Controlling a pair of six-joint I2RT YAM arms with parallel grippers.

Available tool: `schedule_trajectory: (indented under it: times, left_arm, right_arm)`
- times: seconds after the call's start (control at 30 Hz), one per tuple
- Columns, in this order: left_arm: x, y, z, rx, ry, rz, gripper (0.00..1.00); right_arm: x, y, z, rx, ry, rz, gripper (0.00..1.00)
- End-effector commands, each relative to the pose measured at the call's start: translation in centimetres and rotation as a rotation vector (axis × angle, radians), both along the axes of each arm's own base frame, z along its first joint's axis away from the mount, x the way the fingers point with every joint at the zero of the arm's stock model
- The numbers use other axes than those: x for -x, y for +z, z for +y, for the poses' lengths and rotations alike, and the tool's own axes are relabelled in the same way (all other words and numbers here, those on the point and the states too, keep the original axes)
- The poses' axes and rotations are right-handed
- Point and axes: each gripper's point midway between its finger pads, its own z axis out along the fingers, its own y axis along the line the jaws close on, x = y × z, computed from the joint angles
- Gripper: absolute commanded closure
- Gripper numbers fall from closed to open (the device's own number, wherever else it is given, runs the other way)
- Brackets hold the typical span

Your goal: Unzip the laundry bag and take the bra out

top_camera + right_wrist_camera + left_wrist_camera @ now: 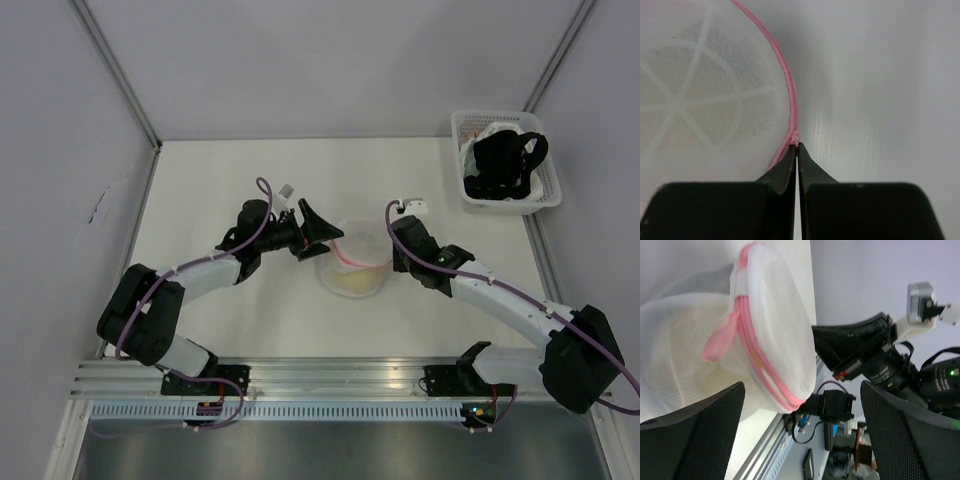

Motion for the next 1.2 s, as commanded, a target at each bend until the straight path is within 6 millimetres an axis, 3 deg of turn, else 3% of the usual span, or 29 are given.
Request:
schedule_trajectory:
  times: [0.0, 0.07, 0.1, 0.13, 0.17, 0.2, 0.23, 0.27, 0.33, 0.4, 0.5, 0.63, 0.67, 0.73, 0.77, 0.8, 0.87, 1.1, 1.17]
  left_arm:
    - [-1.1, 4.2, 0.4, 0.068, 0.064, -0.13, 0.01]
    - [-0.1, 2.6, 1.2, -0.002, 0.123, -0.049, 0.0]
    - [0.7, 3.6, 1.8, -0.003, 0.143, -0.059, 0.0]
    - [1.9, 1.4, 2.8, -0.061, 0.182, 0.012, 0.0]
    - [2.8, 1.3, 3.2, -0.057, 0.19, 0.023, 0.0]
    - [4.0, 3.0, 3.9, -0.008, 0.204, 0.005, 0.0]
    - [5.3, 1.3, 4.6, -0.022, 0.213, 0.041, 0.0]
    - [6.2, 0.9, 5.0, -0.017, 0.217, 0.074, 0.0]
    - [8.6, 1.5, 5.6, 0.028, 0.192, 0.069, 0.0]
    - [9.9, 1.8, 5.6, 0.064, 0.183, 0.088, 0.0]
    - [11.4, 1.7, 5.0, 0.077, 0.154, 0.108, 0.0]
    - [11.0, 2.0, 3.6, 0.094, 0.117, 0.106, 0.0]
    - [10.6, 1.2, 3.1, 0.088, 0.111, 0.139, 0.0]
    - [9.9, 2.3, 2.2, 0.125, 0.092, 0.111, 0.0]
    - [9.4, 1.1, 1.8, 0.098, 0.095, 0.139, 0.0]
    - [8.8, 1.6, 1.3, 0.109, 0.094, 0.124, 0.0]
    - [7.9, 0.5, 0.6, 0.099, 0.101, 0.148, 0.0]
    - [5.6, 2.9, -1.6, 0.164, 0.111, 0.079, 0.0]
    - [5.5, 2.5, -1.9, 0.118, 0.106, 0.072, 0.0]
  right_arm:
    - [0.7, 1.5, 0.2, -0.047, 0.03, -0.023, 0.99]
    - [1.3, 2.0, 0.7, -0.089, 0.059, -0.026, 1.0]
    - [1.4, 2.2, 0.9, -0.104, 0.069, -0.026, 1.0]
    - [1.8, 2.4, 1.2, -0.127, 0.087, -0.024, 1.0]
    - [2.5, 2.5, 2.5, -0.181, 0.152, -0.001, 1.0]
    - [3.2, 2.7, 3.5, -0.224, 0.205, 0.015, 0.99]
    - [3.9, 3.0, 4.3, -0.267, 0.257, 0.022, 1.0]
    - [5.4, 3.6, 6.5, -0.359, 0.375, 0.058, 1.0]
    - [6.9, 4.4, 7.8, -0.438, 0.466, 0.071, 1.0]
    - [9.1, 5.9, 9.7, -0.541, 0.596, 0.102, 1.0]
    - [10.4, 6.8, 10.9, -0.59, 0.662, 0.093, 1.0]
    - [11.3, 6.5, 12.0, -0.573, 0.685, 0.113, 1.0]
    - [11.5, 6.2, 12.2, -0.567, 0.689, 0.121, 1.0]
    - [11.6, 5.6, 12.4, -0.548, 0.683, 0.135, 1.0]
    - [11.9, 5.5, 12.5, -0.542, 0.69, 0.138, 1.0]
    - [12.0, 5.2, 12.5, -0.534, 0.687, 0.144, 0.99]
    - [12.3, 4.9, 12.5, -0.517, 0.689, 0.149, 0.99]
    - [12.6, 3.9, 11.4, -0.454, 0.68, 0.165, 1.0]
    - [12.7, 3.7, 11.3, -0.445, 0.68, 0.168, 0.99]
